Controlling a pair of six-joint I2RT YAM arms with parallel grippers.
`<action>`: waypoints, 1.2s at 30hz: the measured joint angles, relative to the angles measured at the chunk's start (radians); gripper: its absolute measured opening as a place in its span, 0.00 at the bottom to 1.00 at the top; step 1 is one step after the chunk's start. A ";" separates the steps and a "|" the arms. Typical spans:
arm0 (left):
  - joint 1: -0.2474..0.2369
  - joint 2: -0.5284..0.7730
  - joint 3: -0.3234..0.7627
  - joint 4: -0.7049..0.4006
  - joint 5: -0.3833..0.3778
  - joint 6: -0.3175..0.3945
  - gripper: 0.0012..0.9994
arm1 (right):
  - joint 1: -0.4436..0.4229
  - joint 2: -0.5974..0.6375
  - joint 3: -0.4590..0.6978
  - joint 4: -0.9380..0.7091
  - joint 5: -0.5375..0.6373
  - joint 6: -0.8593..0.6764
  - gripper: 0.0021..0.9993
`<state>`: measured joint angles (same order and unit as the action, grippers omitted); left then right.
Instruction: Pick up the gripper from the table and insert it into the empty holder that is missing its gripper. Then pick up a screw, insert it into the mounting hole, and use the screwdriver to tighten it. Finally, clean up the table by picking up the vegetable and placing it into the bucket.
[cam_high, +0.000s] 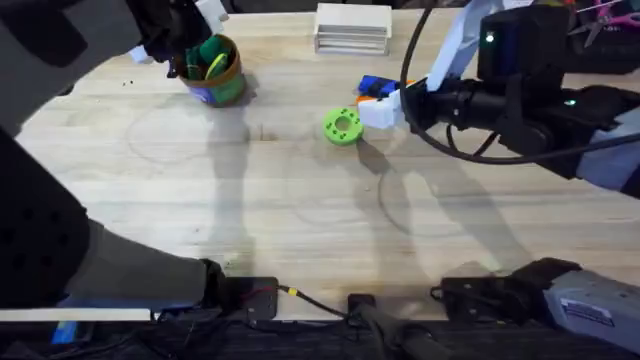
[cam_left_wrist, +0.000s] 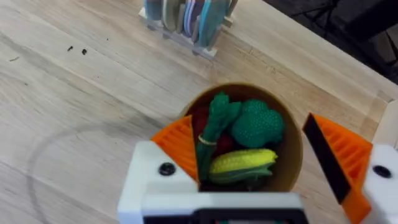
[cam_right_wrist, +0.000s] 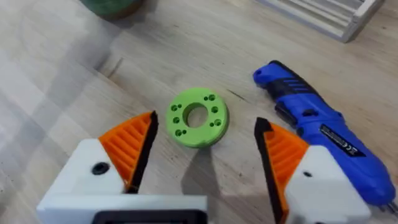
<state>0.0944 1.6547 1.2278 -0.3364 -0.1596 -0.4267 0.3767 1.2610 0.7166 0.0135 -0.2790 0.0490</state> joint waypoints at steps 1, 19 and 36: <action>0.000 0.000 0.000 -0.004 0.000 0.000 0.99 | 0.000 0.000 0.000 0.000 0.000 0.000 0.98; -0.144 -0.310 0.000 -0.388 0.003 0.296 0.95 | 0.000 0.000 0.188 -0.501 -0.015 0.021 0.98; -0.448 -0.607 0.001 -0.772 0.085 0.367 0.45 | 0.000 -0.008 0.467 -0.861 0.039 -0.042 0.98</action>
<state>-0.3539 1.0475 1.2285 -1.1081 -0.0744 -0.0597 0.3767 1.2530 1.1831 -0.8471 -0.2401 0.0071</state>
